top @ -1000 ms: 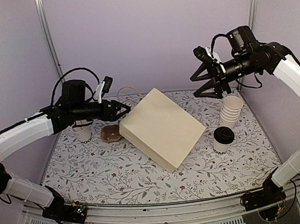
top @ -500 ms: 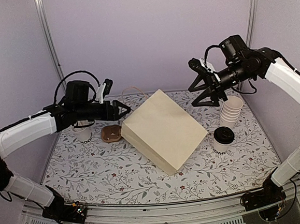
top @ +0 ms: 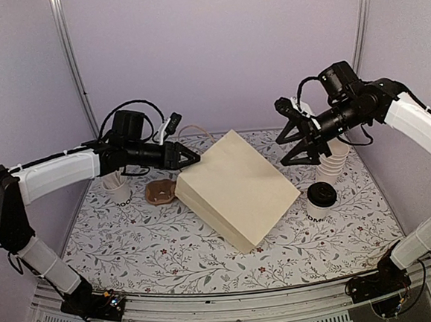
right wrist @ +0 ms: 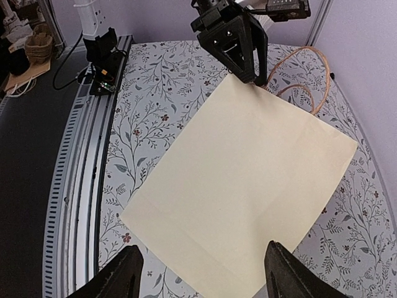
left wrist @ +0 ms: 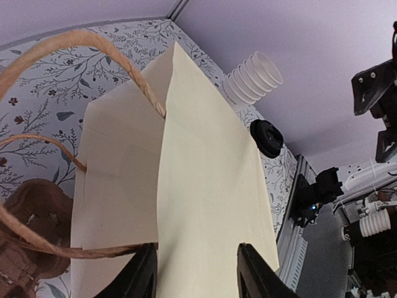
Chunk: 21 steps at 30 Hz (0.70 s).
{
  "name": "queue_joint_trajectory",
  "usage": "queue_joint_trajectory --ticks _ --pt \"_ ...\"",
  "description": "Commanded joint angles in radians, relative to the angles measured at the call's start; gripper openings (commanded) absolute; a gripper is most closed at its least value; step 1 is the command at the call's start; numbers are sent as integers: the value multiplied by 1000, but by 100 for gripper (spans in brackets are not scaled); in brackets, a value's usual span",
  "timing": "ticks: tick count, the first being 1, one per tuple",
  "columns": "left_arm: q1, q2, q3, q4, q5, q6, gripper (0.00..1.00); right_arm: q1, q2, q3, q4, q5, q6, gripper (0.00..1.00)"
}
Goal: Pack the takeout coffee
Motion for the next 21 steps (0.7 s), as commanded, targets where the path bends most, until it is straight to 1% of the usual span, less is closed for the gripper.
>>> queue_joint_trajectory --ticks 1,4,8,10,12,14,18,21 --pt "6 74 59 -12 100 -1 42 -5 -48 -16 33 14 2 70" --pt "3 93 73 -23 117 -8 34 -5 -52 -24 38 17 2 70" --pt "-5 84 81 -27 100 -13 28 -5 -59 -37 42 17 3 70" --pt "-7 80 85 -29 94 -19 27 -5 -63 -38 42 18 6 70" --pt "-10 78 86 -32 77 -33 30 -5 -67 -40 44 18 7 70" --pt "-13 86 88 -32 79 -42 30 -5 -71 -44 46 21 9 70" --pt "-26 142 128 -66 110 -63 30 -5 -67 -37 43 28 12 70" --pt "-67 187 165 -93 103 -57 30 -4 -59 -20 22 30 10 70"
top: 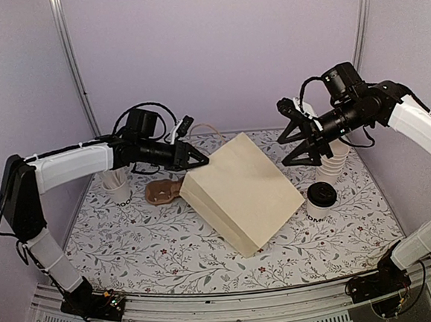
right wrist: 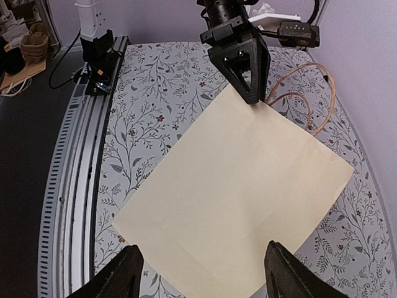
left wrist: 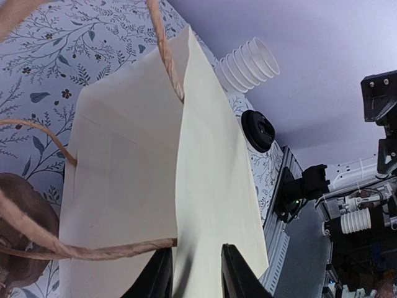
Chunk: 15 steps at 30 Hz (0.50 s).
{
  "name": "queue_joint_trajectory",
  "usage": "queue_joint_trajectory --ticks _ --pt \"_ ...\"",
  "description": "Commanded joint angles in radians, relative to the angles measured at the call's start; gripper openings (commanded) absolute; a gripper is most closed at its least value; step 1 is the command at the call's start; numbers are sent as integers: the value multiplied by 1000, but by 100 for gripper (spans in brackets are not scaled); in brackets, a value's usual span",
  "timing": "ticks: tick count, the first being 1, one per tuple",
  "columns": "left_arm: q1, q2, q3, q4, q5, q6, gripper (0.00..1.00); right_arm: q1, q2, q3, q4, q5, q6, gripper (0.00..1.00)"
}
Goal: Pack the takeout coffee
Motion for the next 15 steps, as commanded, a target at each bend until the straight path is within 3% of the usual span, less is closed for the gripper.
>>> queue_joint_trajectory --ticks 1,7,15 --pt "-63 71 69 -55 1 4 27 -5 -14 23 -21 14 -1 70" --pt "-152 75 121 -82 -137 43 0 -5 29 98 -85 67 -24 70" --pt "-227 -84 70 -119 -316 107 0 -82 53 124 -85 48 4 69"
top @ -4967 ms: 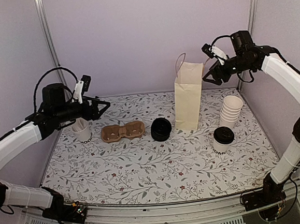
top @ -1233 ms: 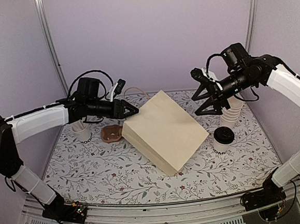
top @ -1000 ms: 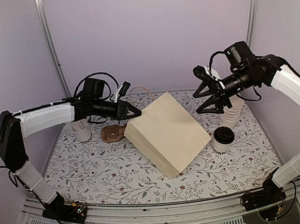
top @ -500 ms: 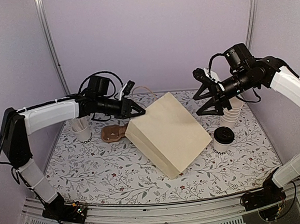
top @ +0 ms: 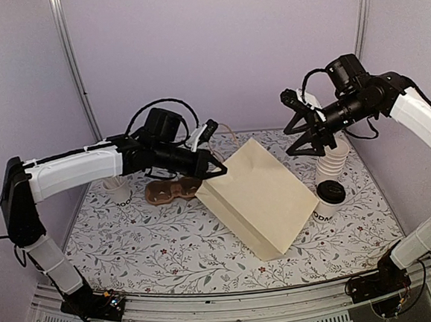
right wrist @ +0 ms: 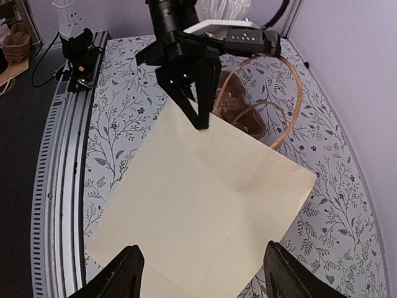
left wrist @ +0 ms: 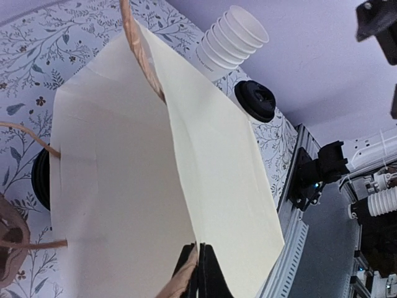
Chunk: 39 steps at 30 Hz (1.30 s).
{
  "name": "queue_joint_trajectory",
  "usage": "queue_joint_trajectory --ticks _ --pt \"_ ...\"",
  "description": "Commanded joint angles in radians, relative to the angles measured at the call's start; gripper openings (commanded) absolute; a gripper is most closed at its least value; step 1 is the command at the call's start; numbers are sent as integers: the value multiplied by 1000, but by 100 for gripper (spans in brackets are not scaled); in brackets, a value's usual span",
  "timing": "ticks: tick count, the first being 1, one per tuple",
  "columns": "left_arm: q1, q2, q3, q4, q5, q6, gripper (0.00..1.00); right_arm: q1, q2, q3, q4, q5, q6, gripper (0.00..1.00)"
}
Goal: Pack the takeout coffee
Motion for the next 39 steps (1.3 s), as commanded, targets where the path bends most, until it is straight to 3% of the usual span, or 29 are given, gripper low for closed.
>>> queue_joint_trajectory --ticks 1,11,19,31,39 --pt "-20 -134 -25 -53 -127 68 0 -55 32 36 -8 -19 18 69" --pt "-38 -393 -87 -142 -189 237 0 -125 116 65 -23 -92 51 69" --pt "-179 -462 -150 -177 -236 353 0 -139 117 44 -22 -81 49 69" --pt "-331 -440 -82 -282 -471 552 0 -139 34 -2 -3 -105 27 70" --pt "-450 -300 10 -377 -704 707 0 -138 -5 -49 15 -109 11 70"
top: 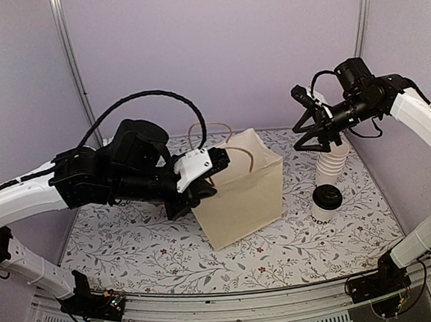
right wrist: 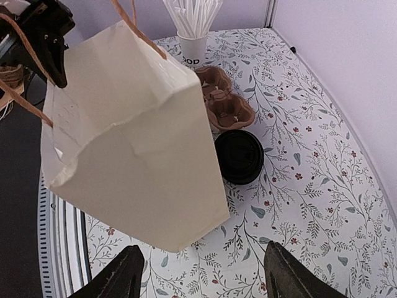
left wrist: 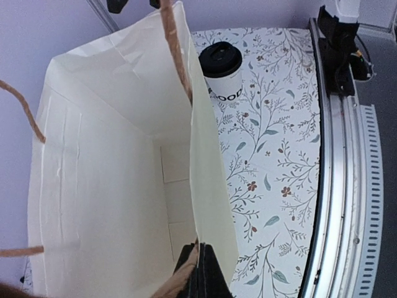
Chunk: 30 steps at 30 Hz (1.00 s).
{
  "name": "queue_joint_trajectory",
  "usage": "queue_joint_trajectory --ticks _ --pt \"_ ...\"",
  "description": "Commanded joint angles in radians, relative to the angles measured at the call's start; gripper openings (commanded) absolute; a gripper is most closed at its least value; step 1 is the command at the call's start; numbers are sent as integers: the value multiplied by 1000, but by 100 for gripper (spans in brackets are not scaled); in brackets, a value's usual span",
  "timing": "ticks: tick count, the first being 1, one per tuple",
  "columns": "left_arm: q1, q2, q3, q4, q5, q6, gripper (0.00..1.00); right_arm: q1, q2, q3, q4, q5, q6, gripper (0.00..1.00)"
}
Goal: Pack the takeout coffee
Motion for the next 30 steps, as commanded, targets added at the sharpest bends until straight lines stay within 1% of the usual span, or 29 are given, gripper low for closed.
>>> queue_joint_trajectory --ticks 1,5,7,10,13,15,17,18,20,23,26,30 --pt "-48 100 59 -75 -141 109 0 -2 -28 -25 23 -24 -19 70" --pt "-61 176 91 -111 -126 135 1 -2 -32 -22 22 -32 -21 70" --pt "-68 200 107 -121 -142 143 6 -2 -33 -17 21 -33 -23 70" --pt "-85 215 135 -126 -207 139 24 -1 -31 -5 9 -51 -28 70" --pt "-115 174 136 -84 -261 151 41 4 -18 25 -6 -76 -32 71" --pt "-119 145 143 -61 -273 150 55 35 -3 55 -21 -38 -43 72" --pt "-120 129 172 -66 -272 122 67 76 21 86 -31 26 -59 72" --pt "-120 124 191 -76 -265 98 69 91 32 102 -32 50 -68 72" --pt "-120 106 220 -99 -254 53 70 107 63 144 -32 71 -72 72" --pt "-108 55 214 -113 -257 -3 71 121 155 250 -81 23 -84 72" --pt "-47 -15 163 -92 -234 -55 71 139 276 375 -142 -6 -103 71" --pt "58 -146 66 -4 -191 -151 71 153 425 534 -227 -25 -130 71"
